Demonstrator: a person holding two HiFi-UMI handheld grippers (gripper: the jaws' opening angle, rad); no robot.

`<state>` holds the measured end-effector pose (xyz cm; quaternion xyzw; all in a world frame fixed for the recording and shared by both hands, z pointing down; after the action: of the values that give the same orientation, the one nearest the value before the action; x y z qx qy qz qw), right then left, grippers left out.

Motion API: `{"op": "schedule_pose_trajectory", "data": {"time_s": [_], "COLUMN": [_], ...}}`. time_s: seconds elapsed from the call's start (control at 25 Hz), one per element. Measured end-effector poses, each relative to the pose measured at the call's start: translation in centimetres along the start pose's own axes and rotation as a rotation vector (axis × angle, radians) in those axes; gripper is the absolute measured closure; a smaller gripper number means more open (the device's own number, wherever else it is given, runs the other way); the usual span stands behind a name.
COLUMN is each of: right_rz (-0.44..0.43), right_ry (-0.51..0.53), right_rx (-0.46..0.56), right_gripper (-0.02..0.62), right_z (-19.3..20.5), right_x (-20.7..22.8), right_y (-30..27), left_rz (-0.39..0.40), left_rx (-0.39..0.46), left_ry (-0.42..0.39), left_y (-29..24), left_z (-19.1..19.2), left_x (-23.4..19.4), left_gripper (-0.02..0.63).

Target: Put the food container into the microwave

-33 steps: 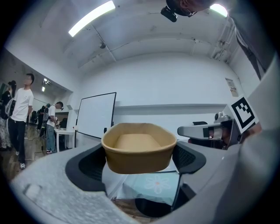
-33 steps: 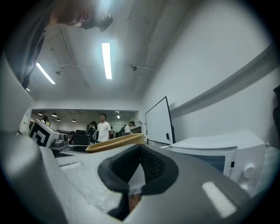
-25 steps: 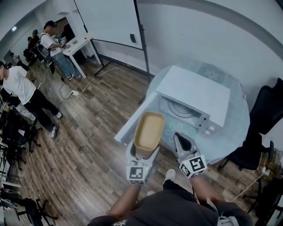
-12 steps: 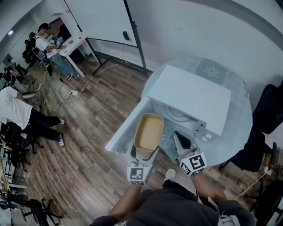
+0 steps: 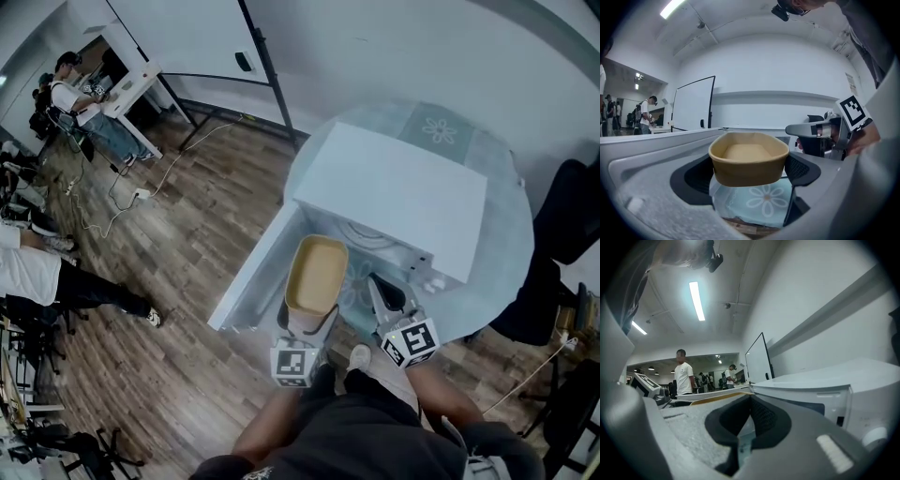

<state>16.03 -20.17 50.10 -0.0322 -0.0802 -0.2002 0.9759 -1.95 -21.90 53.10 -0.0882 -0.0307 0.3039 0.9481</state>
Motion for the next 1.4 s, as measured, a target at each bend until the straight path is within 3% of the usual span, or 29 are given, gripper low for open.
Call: {"op": "schedule_pose_trajectory", "data": {"time_s": [0.76,1.4], "right_rz": [0.134,0.207], "right_ry": [-0.021,-0.055], "right_rx": [-0.105,-0.134], "right_gripper": [0.594,0.594], "right_z": [6.1,9.7], "right_x": [3.0,6.5], "right_y": [-3.0,-4.2], "left_rz": [0.143,0.242], "left_rx": [-0.069,-0.060], "left_ry": [0.021,-0.003], "left_y": [-7.7,-15.5], "left_z": [5.4,6.9], "left_x": [-1.5,-0.2], "left_gripper": [0.123,0.123]}}
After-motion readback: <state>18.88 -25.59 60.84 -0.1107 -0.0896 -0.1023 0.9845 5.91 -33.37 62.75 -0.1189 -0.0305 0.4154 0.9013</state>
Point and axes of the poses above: the fingertips, and each gripper's own axes: y backward along the fingers, x to its right, z out of its underside, the point moved 5 cm from there along y, backward along the fingers, and after that the axes turned 3 degrees about -z, right-handed, at the moved point
